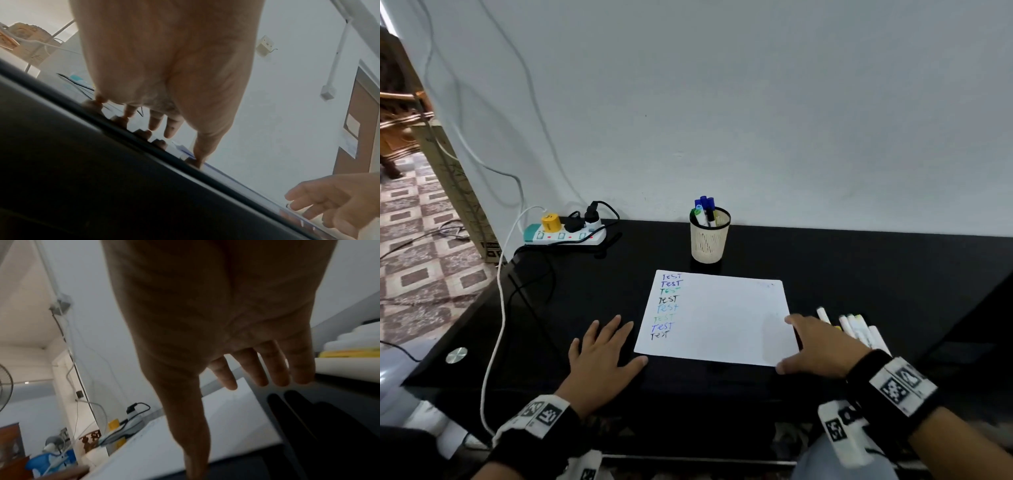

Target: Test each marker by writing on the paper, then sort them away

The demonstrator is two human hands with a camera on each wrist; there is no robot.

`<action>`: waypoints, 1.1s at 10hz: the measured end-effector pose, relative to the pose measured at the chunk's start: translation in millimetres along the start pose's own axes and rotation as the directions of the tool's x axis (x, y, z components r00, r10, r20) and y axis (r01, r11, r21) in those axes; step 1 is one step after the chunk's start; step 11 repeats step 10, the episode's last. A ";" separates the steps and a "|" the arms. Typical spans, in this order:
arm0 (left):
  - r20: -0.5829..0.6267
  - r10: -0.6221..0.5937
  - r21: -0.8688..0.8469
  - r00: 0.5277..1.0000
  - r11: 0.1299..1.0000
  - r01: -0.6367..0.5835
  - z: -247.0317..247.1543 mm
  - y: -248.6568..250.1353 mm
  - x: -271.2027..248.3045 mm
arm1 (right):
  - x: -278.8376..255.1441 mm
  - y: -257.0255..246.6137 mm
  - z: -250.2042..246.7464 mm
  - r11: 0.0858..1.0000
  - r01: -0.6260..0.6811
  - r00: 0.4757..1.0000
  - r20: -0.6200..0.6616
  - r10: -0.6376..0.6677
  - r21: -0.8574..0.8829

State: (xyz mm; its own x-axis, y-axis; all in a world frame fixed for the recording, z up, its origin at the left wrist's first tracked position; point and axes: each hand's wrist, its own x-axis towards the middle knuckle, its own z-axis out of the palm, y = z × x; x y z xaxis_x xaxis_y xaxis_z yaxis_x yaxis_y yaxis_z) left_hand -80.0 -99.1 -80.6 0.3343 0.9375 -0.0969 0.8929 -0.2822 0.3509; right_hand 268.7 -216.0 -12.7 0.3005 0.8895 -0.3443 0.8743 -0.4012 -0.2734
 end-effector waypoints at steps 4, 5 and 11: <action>-0.111 -0.020 -0.084 0.994 0.996 0.011 12.8 15.7 -6.1 | -5.2 11.4 14.0 0.996 0.090 0.994 -0.067 -0.089 0.005; -0.120 -0.034 -0.079 0.992 0.997 0.025 13.0 17.5 -7.3 | -2.4 12.0 13.1 0.997 0.081 0.994 -0.078 -0.080 0.007; -0.107 -0.046 -0.065 0.993 0.997 0.039 11.6 19.7 -5.6 | 5.0 17.7 11.8 0.997 0.066 0.994 -0.093 -0.063 0.038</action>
